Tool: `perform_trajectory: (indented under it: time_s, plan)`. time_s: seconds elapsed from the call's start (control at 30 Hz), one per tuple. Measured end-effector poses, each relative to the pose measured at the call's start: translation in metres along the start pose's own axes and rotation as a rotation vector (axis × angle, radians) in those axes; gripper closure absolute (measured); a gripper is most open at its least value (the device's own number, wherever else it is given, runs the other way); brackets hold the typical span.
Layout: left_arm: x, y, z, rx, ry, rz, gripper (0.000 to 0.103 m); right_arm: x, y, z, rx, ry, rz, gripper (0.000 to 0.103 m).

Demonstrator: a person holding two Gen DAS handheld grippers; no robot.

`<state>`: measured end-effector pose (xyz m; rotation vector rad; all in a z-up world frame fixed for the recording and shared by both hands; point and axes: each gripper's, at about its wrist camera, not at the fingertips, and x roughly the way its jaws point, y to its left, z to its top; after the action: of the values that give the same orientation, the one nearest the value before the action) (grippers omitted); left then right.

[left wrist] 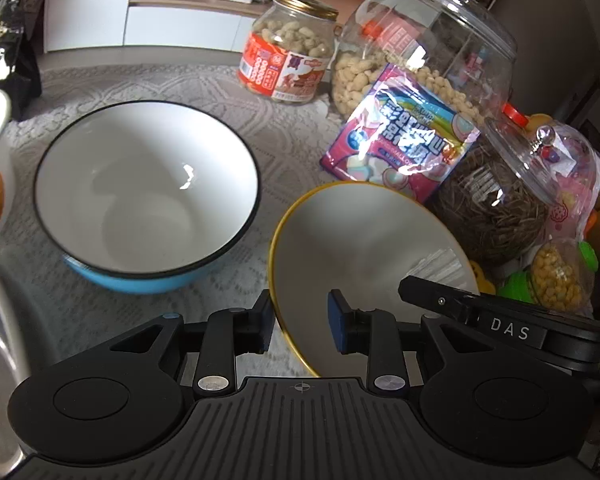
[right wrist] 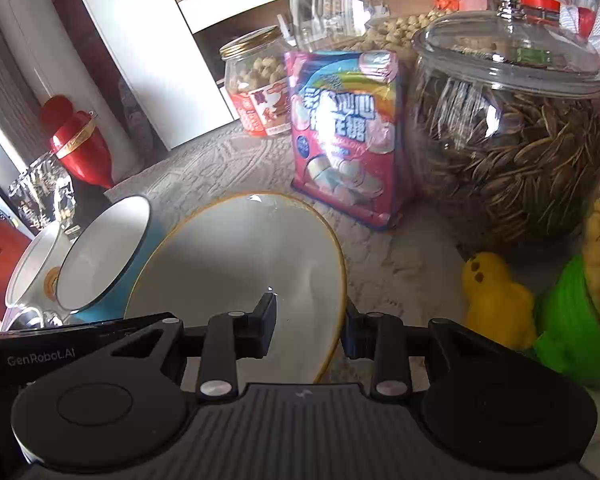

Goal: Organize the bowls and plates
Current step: 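Move the left tool to the yellow-rimmed white bowl and grasp its rim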

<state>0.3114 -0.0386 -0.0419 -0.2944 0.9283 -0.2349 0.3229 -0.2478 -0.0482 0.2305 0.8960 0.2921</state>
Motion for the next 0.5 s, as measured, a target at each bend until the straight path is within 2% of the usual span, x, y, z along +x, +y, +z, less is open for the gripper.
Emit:
perform_trajectory:
  time_s: [0.2,0.37,0.5]
  plan:
    - [-0.034,0.015,-0.018,0.021,0.014,0.045,0.071,-0.008,0.027,-0.03,-0.056,0.081,0.049,0.071]
    - [-0.047,0.03,-0.028,0.002,0.02,0.055,0.072,-0.016,0.05,-0.05,-0.143,0.096,0.054,0.07]
    - [-0.051,0.038,-0.031,-0.017,0.018,0.034,0.073,-0.017,0.058,-0.051,-0.182,0.096,0.037,0.067]
